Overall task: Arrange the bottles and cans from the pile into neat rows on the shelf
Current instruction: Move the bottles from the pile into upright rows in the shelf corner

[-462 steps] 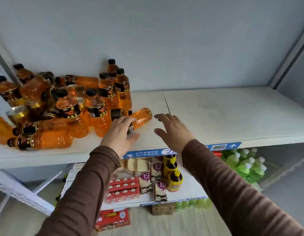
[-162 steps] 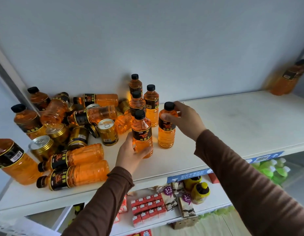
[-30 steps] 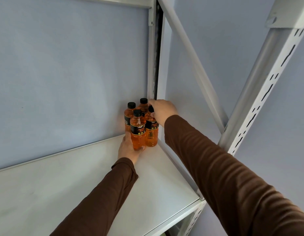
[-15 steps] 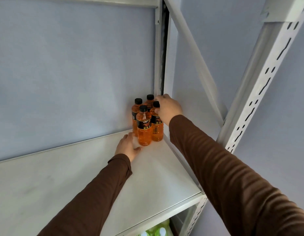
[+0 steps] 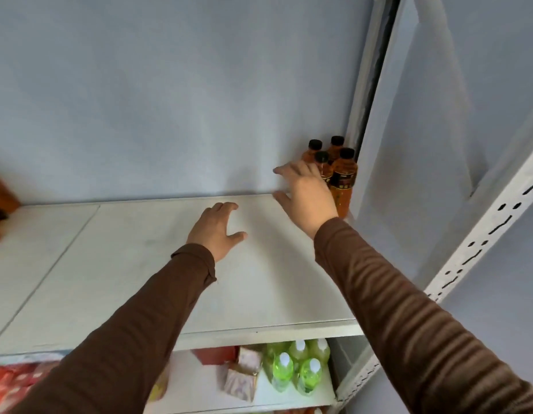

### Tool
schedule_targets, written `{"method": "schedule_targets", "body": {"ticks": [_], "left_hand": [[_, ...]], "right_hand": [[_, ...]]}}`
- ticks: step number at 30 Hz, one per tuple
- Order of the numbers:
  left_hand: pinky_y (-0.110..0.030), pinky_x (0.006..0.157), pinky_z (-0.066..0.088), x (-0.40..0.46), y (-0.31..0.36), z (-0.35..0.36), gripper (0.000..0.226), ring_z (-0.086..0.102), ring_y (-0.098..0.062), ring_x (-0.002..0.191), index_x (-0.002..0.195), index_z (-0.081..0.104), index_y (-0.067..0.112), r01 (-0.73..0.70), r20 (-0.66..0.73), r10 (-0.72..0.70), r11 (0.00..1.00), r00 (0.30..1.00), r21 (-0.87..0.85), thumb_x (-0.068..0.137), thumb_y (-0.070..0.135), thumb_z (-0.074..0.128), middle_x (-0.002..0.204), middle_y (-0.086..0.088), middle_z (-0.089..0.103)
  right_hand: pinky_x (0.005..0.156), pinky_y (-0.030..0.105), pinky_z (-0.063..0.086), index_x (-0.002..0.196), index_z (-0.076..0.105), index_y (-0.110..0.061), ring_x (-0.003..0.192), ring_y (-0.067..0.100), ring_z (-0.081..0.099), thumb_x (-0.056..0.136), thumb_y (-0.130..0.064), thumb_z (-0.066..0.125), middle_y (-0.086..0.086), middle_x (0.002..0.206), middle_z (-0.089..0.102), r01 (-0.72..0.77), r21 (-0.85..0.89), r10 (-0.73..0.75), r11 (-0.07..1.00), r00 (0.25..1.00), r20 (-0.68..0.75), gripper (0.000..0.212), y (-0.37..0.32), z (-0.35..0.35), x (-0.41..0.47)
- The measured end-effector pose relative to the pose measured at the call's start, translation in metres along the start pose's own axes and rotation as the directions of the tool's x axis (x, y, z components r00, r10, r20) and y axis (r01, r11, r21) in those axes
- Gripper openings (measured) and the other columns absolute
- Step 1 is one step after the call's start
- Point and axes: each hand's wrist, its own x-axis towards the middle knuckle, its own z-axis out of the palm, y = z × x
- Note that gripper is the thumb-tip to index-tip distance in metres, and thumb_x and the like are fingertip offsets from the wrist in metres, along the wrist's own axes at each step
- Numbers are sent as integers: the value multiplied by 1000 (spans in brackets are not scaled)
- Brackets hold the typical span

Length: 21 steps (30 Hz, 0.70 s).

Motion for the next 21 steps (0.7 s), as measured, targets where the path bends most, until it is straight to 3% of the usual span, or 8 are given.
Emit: {"method": "schedule_targets", "body": {"ticks": [9,21], "left_hand": [[-33,101,40,-98,-86,-75,63,42,-21,126,143,43,22,97,-78,-89,990,993,99,88,41,68,140,1,48],[-38,99,44,-283,-262,-204,64,42,-22,126,142,43,22,224,-148,-191,939,970,260,86,38,70,139,0,48]], "right_hand": [[103,36,39,140,49,-23,124,24,43,91,-35,62,0,137,51,99,84,-110,992,983,146,51,-121,49,-33],[100,38,40,141,47,-25,125,26,43,91,-39,62,2,138,51,214,140,-239,967,951,197,55,-371,110,-87]]}}
